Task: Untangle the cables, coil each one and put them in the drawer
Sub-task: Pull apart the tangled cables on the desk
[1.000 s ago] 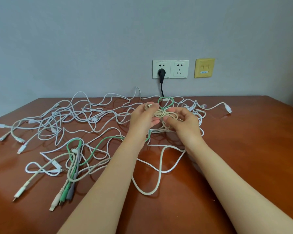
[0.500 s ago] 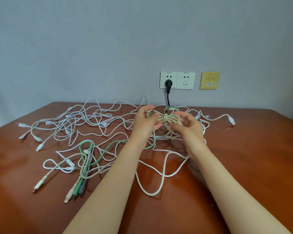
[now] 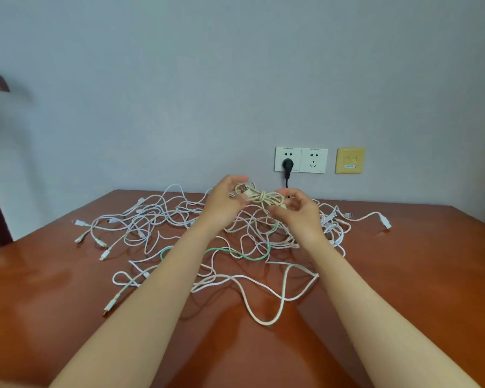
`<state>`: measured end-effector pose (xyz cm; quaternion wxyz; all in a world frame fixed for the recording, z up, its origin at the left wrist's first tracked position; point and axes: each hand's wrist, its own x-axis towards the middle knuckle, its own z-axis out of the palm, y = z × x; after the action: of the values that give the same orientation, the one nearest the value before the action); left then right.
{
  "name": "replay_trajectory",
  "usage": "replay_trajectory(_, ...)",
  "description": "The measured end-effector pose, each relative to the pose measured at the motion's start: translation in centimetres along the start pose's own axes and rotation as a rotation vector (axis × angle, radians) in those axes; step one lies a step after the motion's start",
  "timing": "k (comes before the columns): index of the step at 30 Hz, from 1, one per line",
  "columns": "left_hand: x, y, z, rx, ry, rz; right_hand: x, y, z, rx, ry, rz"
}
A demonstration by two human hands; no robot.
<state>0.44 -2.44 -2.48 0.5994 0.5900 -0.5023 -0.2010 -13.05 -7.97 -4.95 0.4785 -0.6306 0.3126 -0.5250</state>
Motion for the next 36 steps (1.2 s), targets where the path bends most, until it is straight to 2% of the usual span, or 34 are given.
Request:
replay_trajectory(5,-0.8,0.8,-4.1,-0.33,0.109,-0.187,-0.8,-1.2,3.7,-0.021,-0.033,-0.025)
replay_trajectory(13,-2.9,-1.9,-12.9,-0.46,0.315,-0.292,-2.9,-0.8,13.0,-0.176,-0.178,-0.103)
replay_trajectory(16,-3.5,-3.4,-16.5,-0.413,0.422,-0.321,-4.1,-1.0,16.8,-0.271,-0.267,-0.125)
replay_trajectory(23,-5.2,-6.4,-24.4,-0.309,0.64,-0.355,-7.2,-1.1,24.7,-0.207,-0.441,-0.029)
replay_trajectory(28,-7.2,-8.3,-28.7,-0.189,0.78,-0.374,-10.1,-0.3,29.8,-0.256,-0.507,-0.105)
replay_trajectory(32,-8.9,-10.4,-31.1,-0.109,0.865,-0.429,-12.2,0.6,32.7,-0.255,-0.491,-0.074)
replay_trajectory(36,-10.1,-11.8,-32.8,-0.034,0.922,-0.484,-13.4,1.1,34.6,-0.284,-0.584,-0.037)
